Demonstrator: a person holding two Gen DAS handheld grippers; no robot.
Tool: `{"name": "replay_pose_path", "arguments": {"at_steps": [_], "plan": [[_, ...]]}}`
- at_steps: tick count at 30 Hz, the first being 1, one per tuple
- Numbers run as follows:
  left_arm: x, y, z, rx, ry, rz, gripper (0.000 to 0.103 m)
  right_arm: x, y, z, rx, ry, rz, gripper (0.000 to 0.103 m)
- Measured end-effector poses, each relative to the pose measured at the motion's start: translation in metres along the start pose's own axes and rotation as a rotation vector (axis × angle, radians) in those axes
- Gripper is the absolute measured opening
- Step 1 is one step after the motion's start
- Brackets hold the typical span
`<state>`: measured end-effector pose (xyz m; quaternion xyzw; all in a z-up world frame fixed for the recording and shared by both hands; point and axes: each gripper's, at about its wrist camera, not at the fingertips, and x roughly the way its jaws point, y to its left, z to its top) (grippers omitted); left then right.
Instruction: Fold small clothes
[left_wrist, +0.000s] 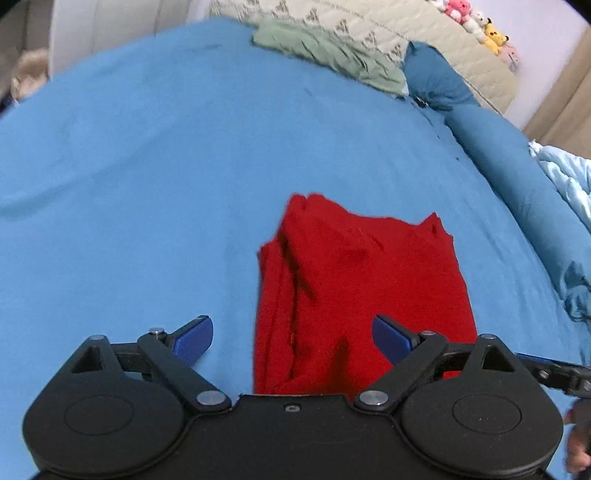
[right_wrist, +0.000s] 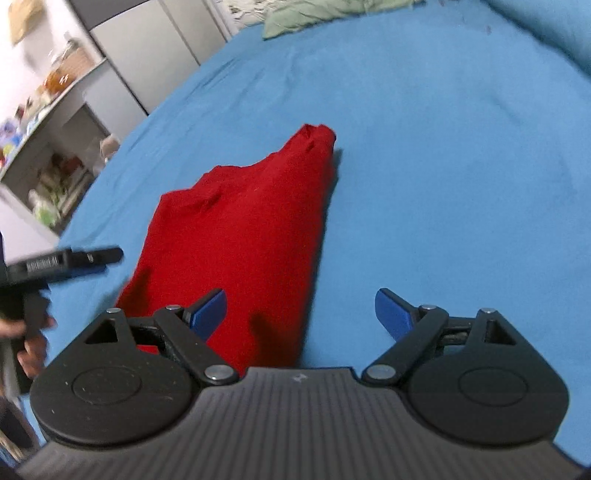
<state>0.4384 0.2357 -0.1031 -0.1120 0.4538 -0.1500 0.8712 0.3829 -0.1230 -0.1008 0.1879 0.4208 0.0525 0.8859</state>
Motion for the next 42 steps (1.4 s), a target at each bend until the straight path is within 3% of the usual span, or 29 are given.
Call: {"name": "replay_pose_path", "arguments": {"at_steps": [6,9,11,13,16,22,28,36,42], "plan": [[0.038,0.005,0.001,0.001,0.080,-0.035,0.084,0.048,-0.012,0.007,0.134,0.035,0.085,0.099],[0.046,-0.003,0.002,0.036,0.069,-0.034,0.081,0.062,-0.011,0.005,0.133,0.043,0.104,0.094],[0.046,-0.005,0.001,0.050,0.072,-0.059,0.051,0.066,-0.008,0.003,0.112,0.038,0.125,0.068],[0.044,-0.011,0.002,0.055,0.067,-0.069,0.036,0.068,-0.003,0.003,0.094,0.033,0.125,0.051],[0.039,-0.027,0.002,0.105,0.045,-0.032,0.027,0.060,0.005,0.002,0.072,-0.002,0.120,0.043],[0.002,-0.061,-0.003,0.184,-0.005,-0.006,0.024,0.023,0.021,0.008,0.032,-0.063,0.133,0.040],[-0.056,-0.108,-0.035,0.226,-0.055,-0.041,0.024,-0.051,0.015,-0.003,0.002,-0.086,0.154,0.040],[-0.091,-0.175,-0.126,0.242,-0.036,-0.123,0.024,-0.137,-0.032,-0.072,0.020,-0.063,0.131,0.040],[-0.058,-0.196,-0.184,0.299,0.010,-0.060,0.026,-0.137,-0.085,-0.145,0.059,-0.018,0.059,0.042]]}}
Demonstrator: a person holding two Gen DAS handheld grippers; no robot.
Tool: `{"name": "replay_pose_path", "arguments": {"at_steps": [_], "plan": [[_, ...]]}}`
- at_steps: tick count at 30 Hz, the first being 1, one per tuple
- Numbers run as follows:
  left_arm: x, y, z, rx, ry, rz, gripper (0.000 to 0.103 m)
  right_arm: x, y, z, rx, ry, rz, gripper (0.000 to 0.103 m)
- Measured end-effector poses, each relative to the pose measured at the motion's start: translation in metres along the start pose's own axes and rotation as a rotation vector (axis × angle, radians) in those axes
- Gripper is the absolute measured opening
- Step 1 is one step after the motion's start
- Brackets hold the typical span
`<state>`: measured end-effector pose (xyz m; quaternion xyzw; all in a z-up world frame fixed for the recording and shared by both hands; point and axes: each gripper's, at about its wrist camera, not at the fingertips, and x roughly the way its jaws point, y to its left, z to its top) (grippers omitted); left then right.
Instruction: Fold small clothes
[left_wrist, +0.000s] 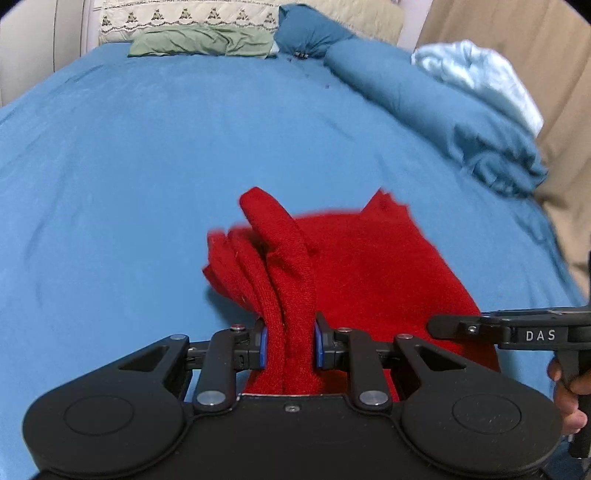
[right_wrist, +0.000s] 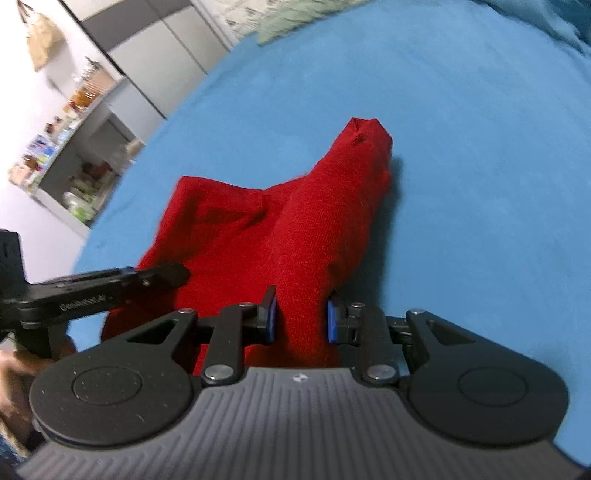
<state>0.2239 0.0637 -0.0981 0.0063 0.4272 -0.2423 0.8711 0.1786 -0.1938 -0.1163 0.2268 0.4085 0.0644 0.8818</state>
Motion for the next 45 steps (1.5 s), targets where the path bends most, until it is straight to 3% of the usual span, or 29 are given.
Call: {"name": "replay_pose_path", "arguments": {"at_steps": [4,6,8,9,12,15,19,23,27,31,34,39,45], "plan": [[0.009,-0.005,-0.005,0.016,-0.012,0.060,0.041,0.003,-0.020,-0.022,0.033,-0.048,0.008,0.047],[0.002,-0.001,-0.006,0.008,-0.033,0.080,0.055,0.001,-0.017,-0.022,0.033,-0.054,0.011,0.053],[-0.006,0.002,-0.006,0.013,-0.063,0.125,0.081,-0.005,-0.011,-0.022,-0.011,-0.065,-0.014,0.070],[-0.009,0.005,-0.006,0.016,-0.077,0.146,0.084,-0.010,-0.006,-0.023,-0.045,-0.088,-0.039,0.081],[-0.005,0.016,-0.011,0.008,-0.067,0.180,0.085,-0.016,0.001,-0.021,-0.102,-0.142,-0.101,0.086],[0.015,0.022,-0.013,-0.014,-0.020,0.188,0.087,-0.005,-0.006,-0.019,-0.098,-0.126,-0.168,0.086],[0.040,0.025,-0.017,-0.030,0.018,0.190,0.090,0.012,-0.016,-0.027,-0.084,-0.118,-0.204,0.089],[0.038,0.030,-0.013,-0.059,0.020,0.185,0.093,0.017,-0.020,-0.032,-0.068,-0.132,-0.214,0.091],[0.007,0.024,-0.012,-0.052,-0.029,0.208,0.091,0.000,-0.010,-0.028,-0.086,-0.151,-0.211,0.092],[-0.037,0.012,-0.005,-0.044,-0.085,0.170,0.092,-0.044,0.012,-0.025,-0.084,-0.226,-0.196,0.096],[-0.079,-0.011,0.000,-0.007,-0.150,0.191,0.102,-0.083,0.036,-0.024,-0.064,-0.258,-0.180,0.102],[-0.150,-0.044,-0.002,0.028,-0.239,0.224,0.103,-0.144,0.088,-0.034,-0.124,-0.333,-0.296,0.103],[-0.203,-0.064,-0.030,0.027,-0.251,0.304,0.103,-0.188,0.125,-0.061,-0.142,-0.303,-0.385,0.103]]}}
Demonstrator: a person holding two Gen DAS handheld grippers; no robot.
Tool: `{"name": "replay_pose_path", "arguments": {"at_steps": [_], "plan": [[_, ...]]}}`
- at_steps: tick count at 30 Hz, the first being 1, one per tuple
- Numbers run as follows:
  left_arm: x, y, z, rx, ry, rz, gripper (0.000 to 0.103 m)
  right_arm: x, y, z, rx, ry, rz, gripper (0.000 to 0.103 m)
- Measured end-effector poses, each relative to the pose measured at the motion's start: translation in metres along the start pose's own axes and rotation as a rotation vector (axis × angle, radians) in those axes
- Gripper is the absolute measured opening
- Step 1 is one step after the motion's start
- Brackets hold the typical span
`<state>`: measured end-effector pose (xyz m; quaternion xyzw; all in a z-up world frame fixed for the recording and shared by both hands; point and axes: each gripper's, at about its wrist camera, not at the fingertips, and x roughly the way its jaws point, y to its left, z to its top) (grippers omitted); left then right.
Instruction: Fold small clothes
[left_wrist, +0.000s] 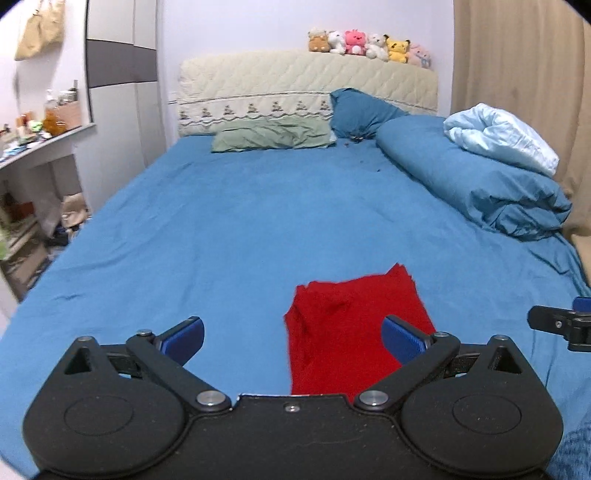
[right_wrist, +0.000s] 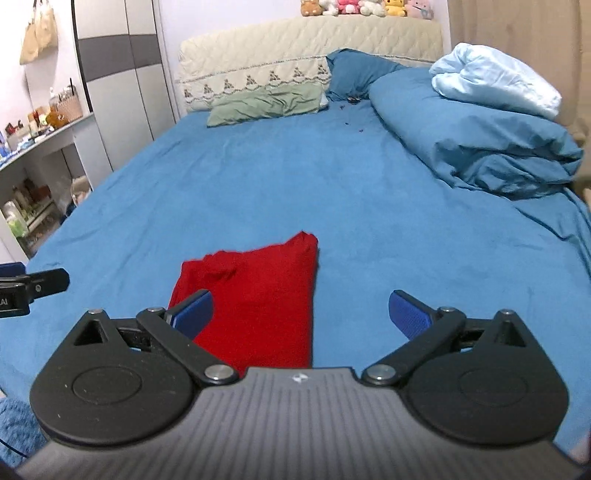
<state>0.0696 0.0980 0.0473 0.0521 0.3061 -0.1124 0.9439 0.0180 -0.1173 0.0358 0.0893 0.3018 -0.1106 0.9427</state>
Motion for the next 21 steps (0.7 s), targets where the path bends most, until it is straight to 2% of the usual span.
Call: {"name": "replay_pose_path", "arguments": {"at_steps": [5,9,15,21], "plan": [[-0.029,-0.001,-0.025,0.017,0.000,0.051,0.103,-0.034,0.011,-0.019,-0.030,0.068,-0.029,0.103],[-0.040,-0.003,-0.045,0.025,0.028,0.071,0.103,-0.047,0.018,-0.043,-0.063,0.081,-0.073,0.103],[-0.043,-0.008,-0.066,0.033,0.051,0.066,0.103,-0.050,0.020,-0.068,-0.023,0.131,-0.084,0.103],[-0.042,-0.012,-0.071,0.035,0.059,0.073,0.103,-0.053,0.020,-0.074,-0.034,0.135,-0.111,0.103]]}}
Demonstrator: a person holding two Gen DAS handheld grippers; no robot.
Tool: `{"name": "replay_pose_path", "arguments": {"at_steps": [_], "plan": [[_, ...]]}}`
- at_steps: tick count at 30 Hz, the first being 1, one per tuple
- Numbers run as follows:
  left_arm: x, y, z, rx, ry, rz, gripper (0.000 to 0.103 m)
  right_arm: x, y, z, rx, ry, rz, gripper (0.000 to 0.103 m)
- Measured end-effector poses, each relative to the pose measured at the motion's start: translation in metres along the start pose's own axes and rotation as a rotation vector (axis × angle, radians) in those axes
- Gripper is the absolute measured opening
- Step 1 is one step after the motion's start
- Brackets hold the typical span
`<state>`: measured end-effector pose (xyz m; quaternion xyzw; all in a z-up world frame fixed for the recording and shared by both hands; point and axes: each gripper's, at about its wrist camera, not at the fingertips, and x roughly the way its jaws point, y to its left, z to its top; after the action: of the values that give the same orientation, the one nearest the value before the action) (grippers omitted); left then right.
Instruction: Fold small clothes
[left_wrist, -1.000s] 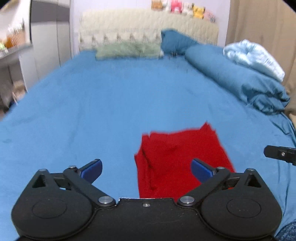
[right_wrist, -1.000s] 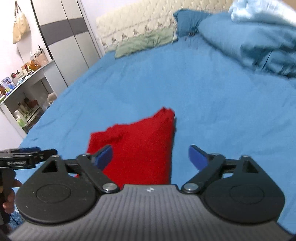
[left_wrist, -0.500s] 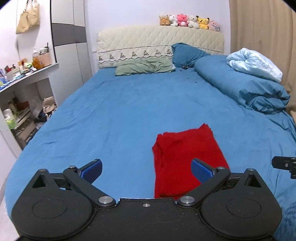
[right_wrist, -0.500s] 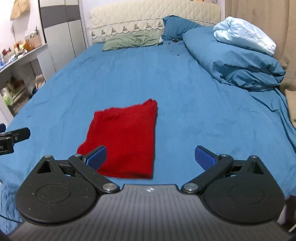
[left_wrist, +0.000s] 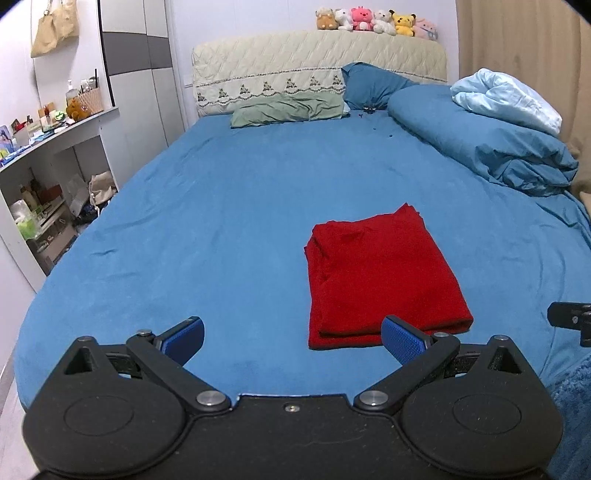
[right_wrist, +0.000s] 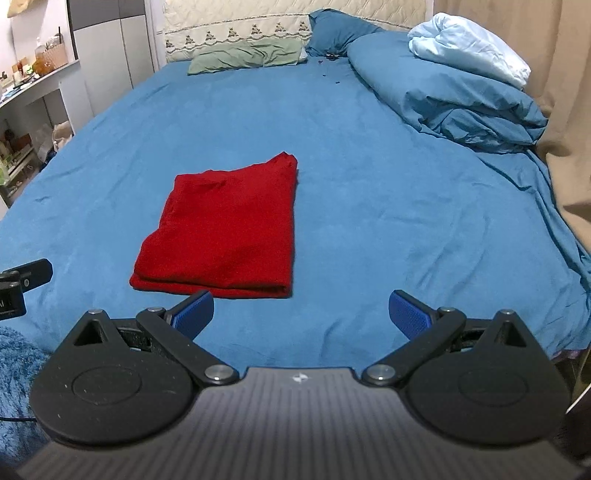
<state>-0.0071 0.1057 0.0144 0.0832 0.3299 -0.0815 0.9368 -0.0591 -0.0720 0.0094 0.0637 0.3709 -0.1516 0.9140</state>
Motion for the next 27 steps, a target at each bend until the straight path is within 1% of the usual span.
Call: {"name": "replay_pose_path", "arguments": {"at_steps": [5,27], "plan": [[-0.0004,-0.0061,-0.0006,0.002,-0.002,0.000,0.103,-0.0011,-0.0012,-0.0016,0.001,-0.003,-0.006,0.103],[-0.0023,-0.0115,0.0006,0.009,-0.013,0.007,0.103,-0.0015,-0.0009,-0.0026,0.001,0.000,-0.004,0.103]]}}
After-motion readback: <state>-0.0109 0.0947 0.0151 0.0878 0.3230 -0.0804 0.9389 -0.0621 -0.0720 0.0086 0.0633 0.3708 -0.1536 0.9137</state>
